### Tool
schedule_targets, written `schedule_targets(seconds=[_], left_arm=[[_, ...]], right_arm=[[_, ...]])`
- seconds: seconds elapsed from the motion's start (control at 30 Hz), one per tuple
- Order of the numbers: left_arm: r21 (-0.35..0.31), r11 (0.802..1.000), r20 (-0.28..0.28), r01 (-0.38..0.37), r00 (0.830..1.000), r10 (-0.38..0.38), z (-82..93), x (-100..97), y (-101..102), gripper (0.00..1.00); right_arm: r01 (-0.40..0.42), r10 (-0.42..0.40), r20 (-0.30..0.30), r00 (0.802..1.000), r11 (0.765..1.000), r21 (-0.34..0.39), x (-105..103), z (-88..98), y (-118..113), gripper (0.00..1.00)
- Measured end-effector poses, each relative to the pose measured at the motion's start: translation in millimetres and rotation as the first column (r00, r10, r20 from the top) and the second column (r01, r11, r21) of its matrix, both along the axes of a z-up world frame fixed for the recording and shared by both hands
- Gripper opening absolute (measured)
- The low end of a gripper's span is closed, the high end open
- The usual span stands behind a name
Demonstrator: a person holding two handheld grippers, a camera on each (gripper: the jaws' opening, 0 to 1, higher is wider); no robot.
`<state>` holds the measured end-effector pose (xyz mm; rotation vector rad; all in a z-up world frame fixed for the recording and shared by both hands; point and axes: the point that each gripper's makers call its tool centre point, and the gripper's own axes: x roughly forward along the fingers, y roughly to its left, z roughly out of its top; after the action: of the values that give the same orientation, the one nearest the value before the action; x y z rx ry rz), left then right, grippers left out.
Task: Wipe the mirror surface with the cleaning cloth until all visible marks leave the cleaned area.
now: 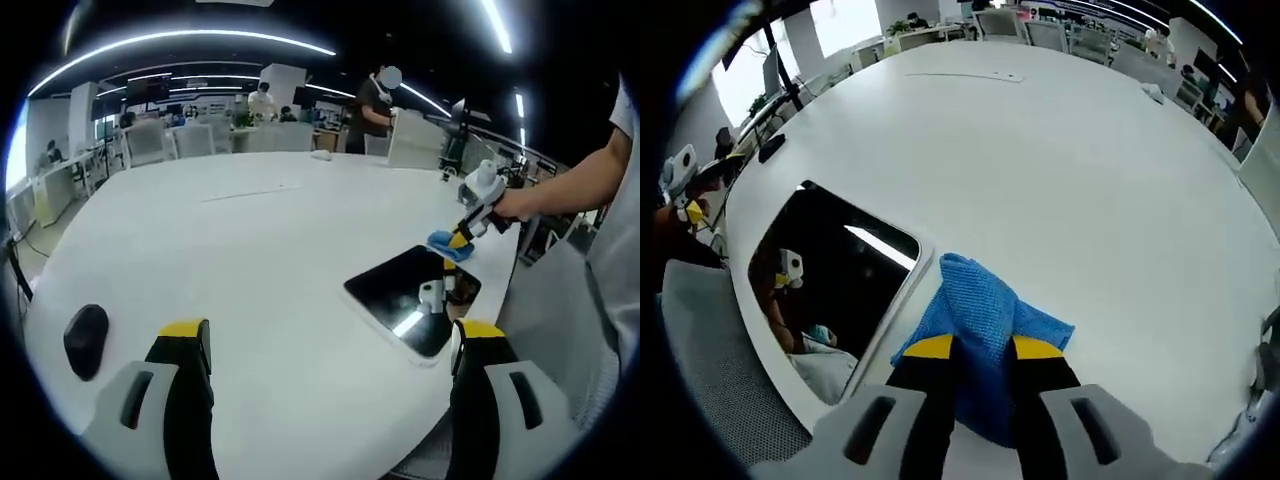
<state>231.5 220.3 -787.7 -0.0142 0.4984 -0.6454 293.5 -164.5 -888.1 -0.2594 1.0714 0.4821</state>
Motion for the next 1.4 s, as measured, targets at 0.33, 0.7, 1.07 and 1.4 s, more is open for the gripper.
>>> schedule_targets(seconds=[0.33, 0.7, 1.07, 1.4], left_arm=[[-0.016, 1.0, 0.007, 0.0, 1.0, 0.0, 2.0, 2.7, -3, 0.99], [-0.074, 0.997, 0.028, 0.02, 0.999, -0.018, -1.9, -4.1, -4, 0.99], [-0.048, 0.999, 0.024, 0.001, 1.0, 0.0, -0.4, -11.5, 10, 0.99], [-0.056, 0.998, 0.029, -0.009, 1.0, 0.011, 3.6, -10.4, 6, 0.99]], right_arm=[[-0.021, 0.007, 0.11, 0.994, 0.991, 0.131, 1, 28.6, 14, 0.33], [-0.027, -0.049, 0.278, 0.959, 0.965, 0.259, -35, 56.7, -7, 0.75], [-0.088, 0.031, 0.333, 0.942, 0.984, 0.157, -72, 68.2, -37, 0.97], [-0.072, -0.001, 0.371, 0.929, 0.981, 0.182, -63, 84.7, -39, 0.98]])
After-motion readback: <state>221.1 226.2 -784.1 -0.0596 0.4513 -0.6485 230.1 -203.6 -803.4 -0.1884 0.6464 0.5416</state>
